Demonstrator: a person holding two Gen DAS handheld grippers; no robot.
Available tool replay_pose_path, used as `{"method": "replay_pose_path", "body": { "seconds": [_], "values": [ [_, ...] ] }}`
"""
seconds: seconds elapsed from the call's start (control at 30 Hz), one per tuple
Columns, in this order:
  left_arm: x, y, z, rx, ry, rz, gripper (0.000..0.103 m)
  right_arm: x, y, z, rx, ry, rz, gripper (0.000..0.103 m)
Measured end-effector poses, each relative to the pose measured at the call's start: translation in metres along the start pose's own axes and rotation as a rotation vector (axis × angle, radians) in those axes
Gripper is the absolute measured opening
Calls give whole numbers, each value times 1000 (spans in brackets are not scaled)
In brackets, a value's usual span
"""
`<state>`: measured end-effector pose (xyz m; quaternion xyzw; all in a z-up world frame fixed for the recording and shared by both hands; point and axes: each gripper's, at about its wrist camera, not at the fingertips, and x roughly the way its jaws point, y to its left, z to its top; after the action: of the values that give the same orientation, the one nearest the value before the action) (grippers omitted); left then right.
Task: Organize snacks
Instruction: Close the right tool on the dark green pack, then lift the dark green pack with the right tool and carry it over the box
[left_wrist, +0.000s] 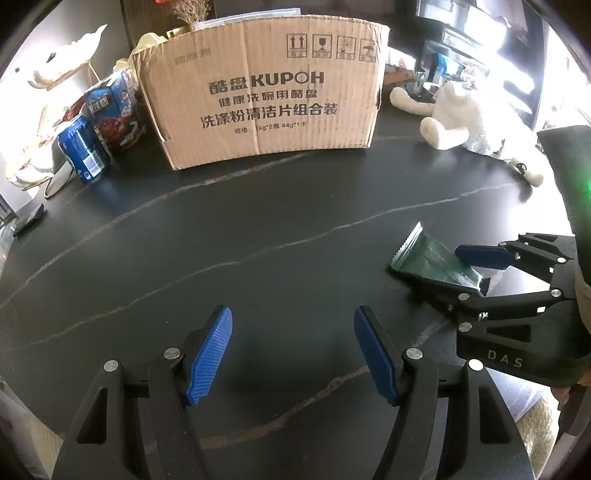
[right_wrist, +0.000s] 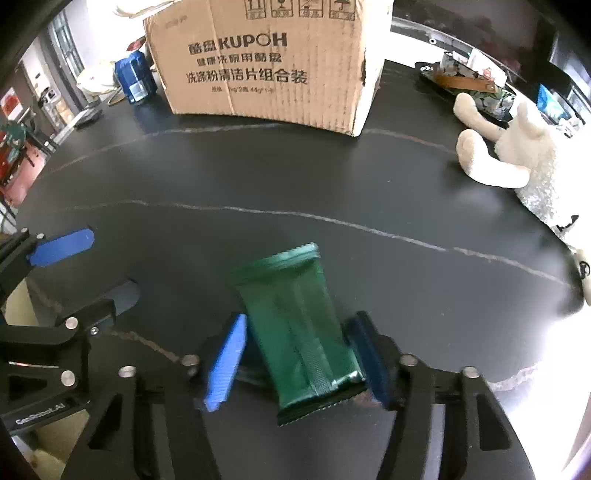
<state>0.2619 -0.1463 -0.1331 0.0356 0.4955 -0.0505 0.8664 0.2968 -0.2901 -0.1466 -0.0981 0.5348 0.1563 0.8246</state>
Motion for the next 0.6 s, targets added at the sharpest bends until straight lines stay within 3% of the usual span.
{"method": "replay_pose_path", "body": {
  "seconds": [0.6],
  "values": [
    [-23, 15, 2, -18, -58, -6, 68, -31, 15, -11, 110, -120, 10, 51]
  ]
}}
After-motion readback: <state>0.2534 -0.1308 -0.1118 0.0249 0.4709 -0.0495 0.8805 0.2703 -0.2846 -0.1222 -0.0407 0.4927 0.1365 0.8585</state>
